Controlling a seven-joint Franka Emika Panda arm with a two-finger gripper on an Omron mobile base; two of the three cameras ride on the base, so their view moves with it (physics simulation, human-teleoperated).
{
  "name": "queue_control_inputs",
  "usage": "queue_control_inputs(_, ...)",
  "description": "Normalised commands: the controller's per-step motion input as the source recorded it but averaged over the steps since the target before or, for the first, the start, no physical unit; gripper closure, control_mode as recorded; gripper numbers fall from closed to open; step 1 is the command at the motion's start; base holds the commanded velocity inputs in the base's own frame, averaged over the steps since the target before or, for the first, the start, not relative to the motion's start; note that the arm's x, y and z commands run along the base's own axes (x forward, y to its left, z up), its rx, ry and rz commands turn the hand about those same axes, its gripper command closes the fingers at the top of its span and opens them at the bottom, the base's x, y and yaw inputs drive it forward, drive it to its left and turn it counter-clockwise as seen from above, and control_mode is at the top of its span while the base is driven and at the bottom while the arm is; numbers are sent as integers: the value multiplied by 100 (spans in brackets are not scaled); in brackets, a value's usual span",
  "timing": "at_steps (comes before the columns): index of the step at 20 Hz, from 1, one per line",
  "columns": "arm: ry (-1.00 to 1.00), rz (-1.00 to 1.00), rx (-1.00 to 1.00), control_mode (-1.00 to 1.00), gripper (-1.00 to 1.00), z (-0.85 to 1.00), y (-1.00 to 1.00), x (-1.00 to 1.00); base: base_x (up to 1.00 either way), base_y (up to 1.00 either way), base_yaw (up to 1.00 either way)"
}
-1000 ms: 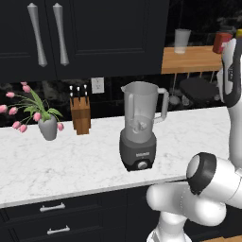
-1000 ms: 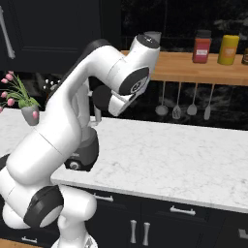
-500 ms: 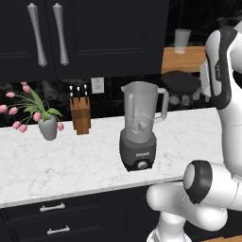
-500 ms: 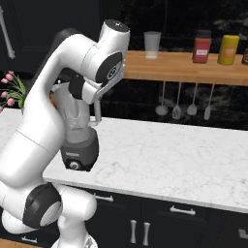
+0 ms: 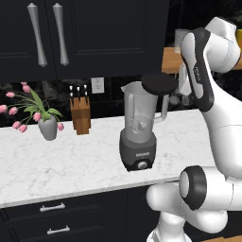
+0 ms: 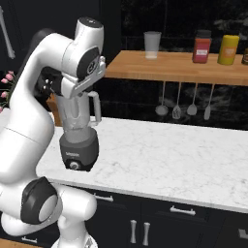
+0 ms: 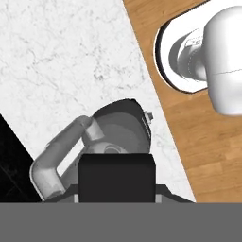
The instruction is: Close the lid blender by securely placing the lid on top.
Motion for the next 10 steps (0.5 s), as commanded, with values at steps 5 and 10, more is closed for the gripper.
queue_control_inputs(5, 8, -4, 0, -100, 100, 0, 47, 32, 0, 0, 0)
queue_control_inputs(10, 2, -9, 0, -100, 100, 9, 23, 32, 0, 0, 0)
